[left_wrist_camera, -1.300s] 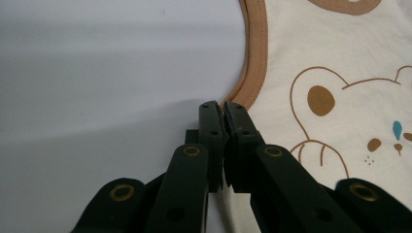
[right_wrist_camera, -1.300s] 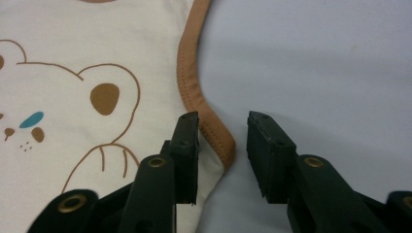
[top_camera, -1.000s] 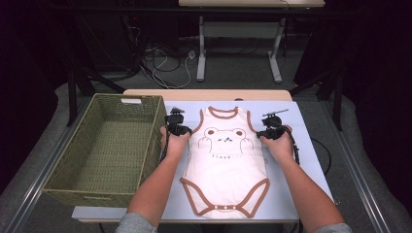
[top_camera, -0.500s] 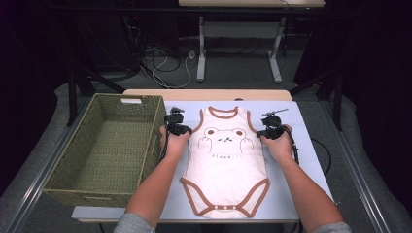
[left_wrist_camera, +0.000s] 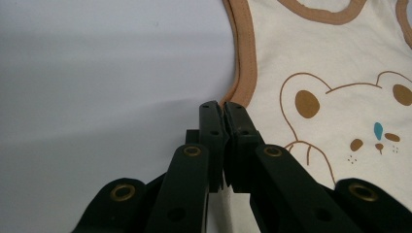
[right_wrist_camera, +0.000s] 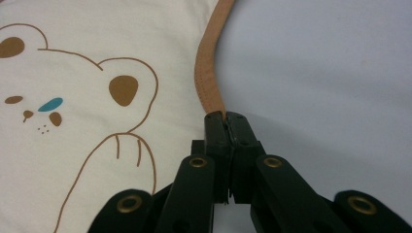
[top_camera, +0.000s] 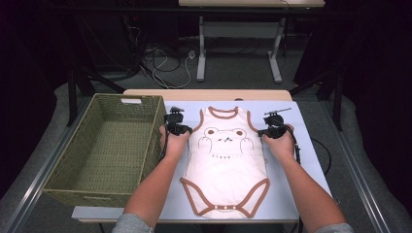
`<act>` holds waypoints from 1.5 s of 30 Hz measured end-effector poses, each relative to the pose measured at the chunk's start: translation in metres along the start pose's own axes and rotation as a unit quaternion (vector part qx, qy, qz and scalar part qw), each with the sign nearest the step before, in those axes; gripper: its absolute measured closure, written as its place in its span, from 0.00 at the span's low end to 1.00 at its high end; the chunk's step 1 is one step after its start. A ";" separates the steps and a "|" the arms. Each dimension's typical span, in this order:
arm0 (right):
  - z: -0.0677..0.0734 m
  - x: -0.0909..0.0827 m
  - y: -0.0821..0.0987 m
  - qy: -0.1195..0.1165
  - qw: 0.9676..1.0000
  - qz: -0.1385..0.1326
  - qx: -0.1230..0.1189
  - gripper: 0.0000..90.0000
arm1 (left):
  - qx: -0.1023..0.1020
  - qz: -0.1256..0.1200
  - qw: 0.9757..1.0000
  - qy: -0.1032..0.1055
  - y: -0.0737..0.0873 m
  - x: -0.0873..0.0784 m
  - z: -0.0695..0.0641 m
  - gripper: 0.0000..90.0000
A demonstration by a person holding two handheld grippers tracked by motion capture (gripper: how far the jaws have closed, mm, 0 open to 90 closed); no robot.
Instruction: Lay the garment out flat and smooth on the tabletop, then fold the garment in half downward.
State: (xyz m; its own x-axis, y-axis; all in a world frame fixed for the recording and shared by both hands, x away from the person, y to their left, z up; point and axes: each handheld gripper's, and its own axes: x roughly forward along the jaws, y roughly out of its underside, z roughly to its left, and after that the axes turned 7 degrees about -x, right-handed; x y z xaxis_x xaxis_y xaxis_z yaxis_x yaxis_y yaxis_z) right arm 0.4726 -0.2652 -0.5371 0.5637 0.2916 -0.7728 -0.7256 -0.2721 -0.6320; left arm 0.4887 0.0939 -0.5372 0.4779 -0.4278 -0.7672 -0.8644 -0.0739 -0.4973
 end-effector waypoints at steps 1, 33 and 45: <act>0.000 -0.002 -0.001 -0.003 1.000 0.001 0.006 0.99 | 0.000 -0.001 1.000 0.002 0.000 -0.001 0.000 0.97; 0.004 -0.039 0.000 -0.021 0.999 -0.039 -0.015 0.99 | 0.023 -0.035 0.999 0.018 0.011 -0.043 -0.015 0.97; 0.009 -0.063 0.010 -0.036 0.997 -0.068 -0.022 0.99 | 0.045 -0.047 0.998 0.027 0.025 -0.069 -0.020 0.97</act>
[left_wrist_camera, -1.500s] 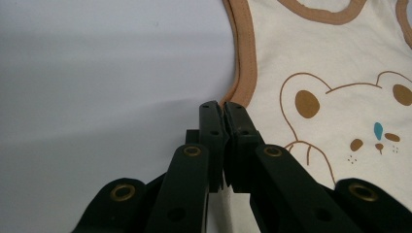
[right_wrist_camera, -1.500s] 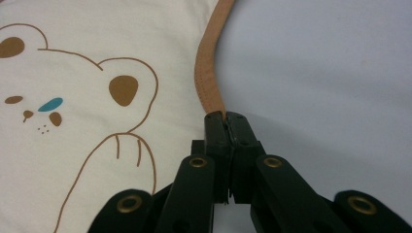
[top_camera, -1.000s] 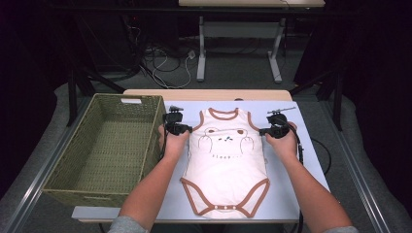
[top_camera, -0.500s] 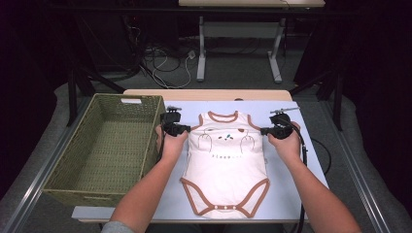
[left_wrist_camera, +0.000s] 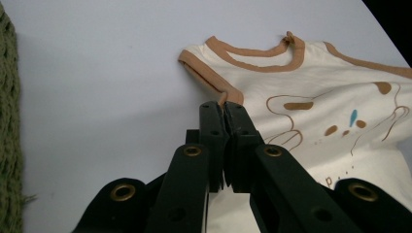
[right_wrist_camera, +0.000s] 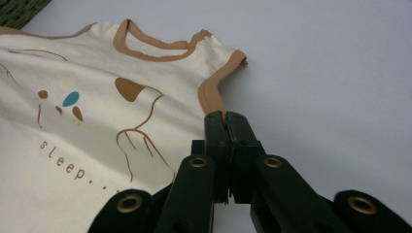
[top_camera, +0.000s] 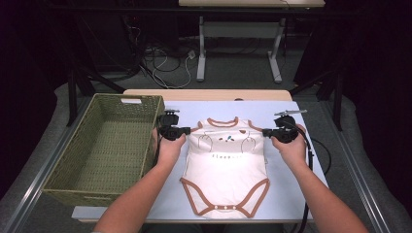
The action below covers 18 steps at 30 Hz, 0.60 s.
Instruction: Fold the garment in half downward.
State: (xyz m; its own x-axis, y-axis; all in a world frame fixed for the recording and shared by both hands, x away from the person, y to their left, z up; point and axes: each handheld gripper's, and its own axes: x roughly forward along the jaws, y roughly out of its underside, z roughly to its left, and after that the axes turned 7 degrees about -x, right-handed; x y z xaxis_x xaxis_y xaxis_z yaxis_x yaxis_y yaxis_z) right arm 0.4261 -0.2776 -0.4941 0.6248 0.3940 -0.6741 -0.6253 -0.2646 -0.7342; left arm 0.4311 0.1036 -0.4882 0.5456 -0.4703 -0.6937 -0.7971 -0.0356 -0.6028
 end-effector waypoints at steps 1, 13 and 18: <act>0.000 -0.002 0.001 -0.004 1.000 0.000 0.001 0.99 | 0.003 0.001 1.000 0.000 0.002 -0.001 0.000 0.97; 0.008 -0.021 0.021 -0.021 1.000 -0.001 -0.005 0.99 | 0.001 -0.002 1.000 0.017 0.029 -0.016 -0.003 0.97; 0.015 -0.024 0.032 -0.024 1.000 0.006 -0.009 0.99 | 0.001 0.002 1.000 0.017 0.042 -0.019 0.000 0.97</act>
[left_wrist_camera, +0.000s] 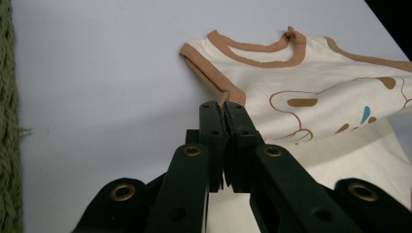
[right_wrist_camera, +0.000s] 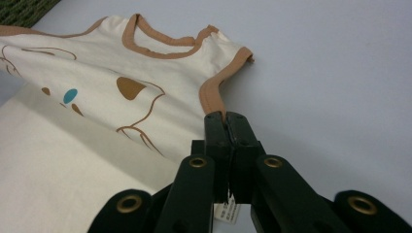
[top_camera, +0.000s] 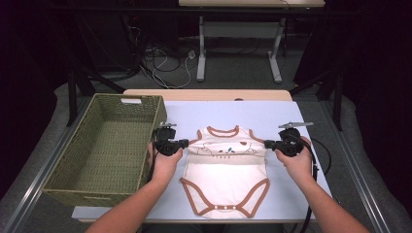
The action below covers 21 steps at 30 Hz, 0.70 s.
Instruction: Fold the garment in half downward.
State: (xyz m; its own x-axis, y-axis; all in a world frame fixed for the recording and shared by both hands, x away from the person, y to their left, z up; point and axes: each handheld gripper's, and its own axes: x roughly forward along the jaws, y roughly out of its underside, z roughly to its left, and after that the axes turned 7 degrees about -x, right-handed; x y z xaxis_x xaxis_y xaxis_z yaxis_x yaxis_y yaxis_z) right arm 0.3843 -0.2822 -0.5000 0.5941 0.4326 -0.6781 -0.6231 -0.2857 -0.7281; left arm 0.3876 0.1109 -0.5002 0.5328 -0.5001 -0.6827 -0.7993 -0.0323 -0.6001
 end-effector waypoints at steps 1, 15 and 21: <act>0.002 0.000 0.002 0.000 1.000 0.003 -0.002 0.99 | 0.002 0.000 1.000 -0.003 0.003 0.000 0.000 0.97; 0.019 0.005 0.022 0.002 0.999 0.047 -0.017 0.99 | 0.040 0.027 0.998 -0.027 0.030 0.005 -0.001 0.97; 0.020 0.007 0.027 -0.005 0.998 0.053 -0.018 0.97 | 0.046 0.028 0.998 -0.031 0.034 0.007 0.000 0.96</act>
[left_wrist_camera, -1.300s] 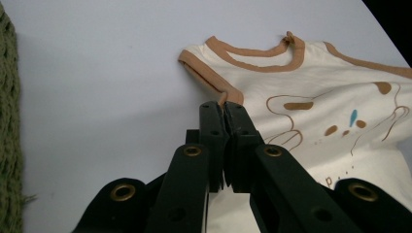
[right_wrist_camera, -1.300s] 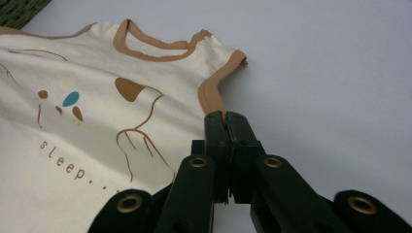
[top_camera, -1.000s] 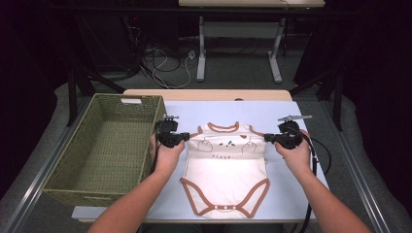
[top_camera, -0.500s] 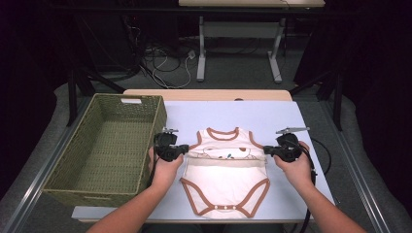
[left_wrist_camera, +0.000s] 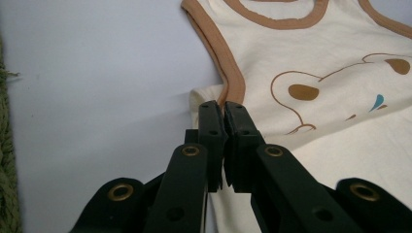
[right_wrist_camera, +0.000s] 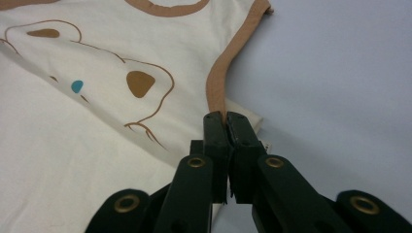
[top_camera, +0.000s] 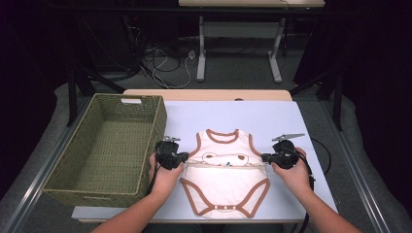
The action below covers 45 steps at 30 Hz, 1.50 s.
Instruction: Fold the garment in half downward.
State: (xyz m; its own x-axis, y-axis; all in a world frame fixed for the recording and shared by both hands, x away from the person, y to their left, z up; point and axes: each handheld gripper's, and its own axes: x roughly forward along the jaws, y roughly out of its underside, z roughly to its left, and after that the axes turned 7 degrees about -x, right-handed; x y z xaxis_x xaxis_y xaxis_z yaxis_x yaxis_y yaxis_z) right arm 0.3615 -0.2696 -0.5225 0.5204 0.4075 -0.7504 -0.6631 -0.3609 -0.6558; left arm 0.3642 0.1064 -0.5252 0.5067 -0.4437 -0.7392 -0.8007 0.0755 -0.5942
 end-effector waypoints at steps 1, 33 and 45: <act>0.000 -0.001 0.000 -0.007 1.000 -0.002 0.003 0.94 | 0.001 -0.003 1.000 -0.002 0.000 0.000 -0.001 0.95; 0.004 0.000 -0.057 0.014 0.998 -0.042 -0.050 0.59 | 0.023 -0.039 0.998 0.031 -0.052 0.015 -0.033 0.46; 0.002 0.011 -0.088 0.017 0.997 -0.042 -0.060 0.50 | 0.025 -0.044 0.998 0.041 -0.076 0.036 -0.032 0.37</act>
State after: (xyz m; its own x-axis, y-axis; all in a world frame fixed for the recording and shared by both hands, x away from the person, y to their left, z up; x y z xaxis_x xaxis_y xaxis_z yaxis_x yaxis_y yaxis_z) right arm 0.4245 -0.2321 -0.4725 0.5909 0.4133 -0.6928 -0.5472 -0.4257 -0.7207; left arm 0.4334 0.0555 -0.4966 0.5451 -0.5229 -0.6553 -0.7355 0.0769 -0.6731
